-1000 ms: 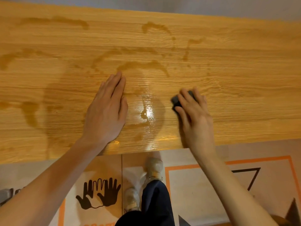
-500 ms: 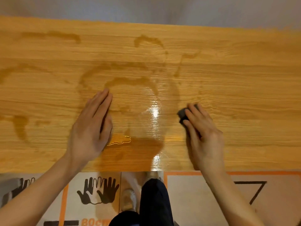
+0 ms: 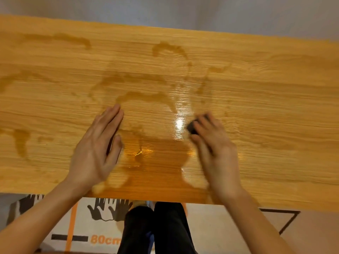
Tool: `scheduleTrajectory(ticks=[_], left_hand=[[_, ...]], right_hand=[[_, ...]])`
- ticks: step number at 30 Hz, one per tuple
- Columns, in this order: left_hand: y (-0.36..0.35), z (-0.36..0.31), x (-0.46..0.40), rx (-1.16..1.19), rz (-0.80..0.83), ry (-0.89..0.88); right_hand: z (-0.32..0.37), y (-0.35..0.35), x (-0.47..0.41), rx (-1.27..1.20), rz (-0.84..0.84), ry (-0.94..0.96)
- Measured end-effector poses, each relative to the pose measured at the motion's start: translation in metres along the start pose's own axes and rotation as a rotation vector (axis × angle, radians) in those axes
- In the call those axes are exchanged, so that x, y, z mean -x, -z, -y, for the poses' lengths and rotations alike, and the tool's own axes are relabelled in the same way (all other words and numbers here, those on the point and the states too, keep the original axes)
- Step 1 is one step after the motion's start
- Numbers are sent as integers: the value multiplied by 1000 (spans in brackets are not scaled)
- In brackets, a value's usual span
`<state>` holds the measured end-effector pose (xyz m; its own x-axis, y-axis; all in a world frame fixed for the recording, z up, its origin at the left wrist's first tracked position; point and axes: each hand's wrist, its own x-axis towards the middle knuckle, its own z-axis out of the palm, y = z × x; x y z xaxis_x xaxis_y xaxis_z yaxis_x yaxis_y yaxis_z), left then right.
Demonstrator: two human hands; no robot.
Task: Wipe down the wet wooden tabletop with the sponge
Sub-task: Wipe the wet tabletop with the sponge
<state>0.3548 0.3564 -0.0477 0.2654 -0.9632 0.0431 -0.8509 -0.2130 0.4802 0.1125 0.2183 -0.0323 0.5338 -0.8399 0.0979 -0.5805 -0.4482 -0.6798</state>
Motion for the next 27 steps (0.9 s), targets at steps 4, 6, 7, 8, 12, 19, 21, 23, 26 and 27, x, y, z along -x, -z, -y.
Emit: scheduleTrajectory(ticks=[4,6,7,8,12,19,21,23,26,27], left_hand=[[-1,-1,-2,38,-23,27],[-1,0,-3,43,-22,37],[-2,1,-3,43,-19,35],[-2,2,-3,44,-16,29],[-4,7,-2,42,2,0],[7,2,-3,211,8,110],[11,5,-8,278,-22,138],[13,9,-21,254,-41,113],[8,16,-54,185,-50,99],[7,17,-68,157,-60,90]], right_hand=[[-22,32,7,75,-230,-294],[-5,13,0,100,-266,-314],[8,-2,-7,106,-225,-271],[22,-20,-17,103,-159,-195],[63,-69,-42,244,5,83],[-11,20,-10,48,-246,-329],[1,4,-16,76,-291,-397],[28,-26,-33,113,-269,-287],[62,-75,-55,166,-139,-45],[66,-82,-59,178,-95,27]])
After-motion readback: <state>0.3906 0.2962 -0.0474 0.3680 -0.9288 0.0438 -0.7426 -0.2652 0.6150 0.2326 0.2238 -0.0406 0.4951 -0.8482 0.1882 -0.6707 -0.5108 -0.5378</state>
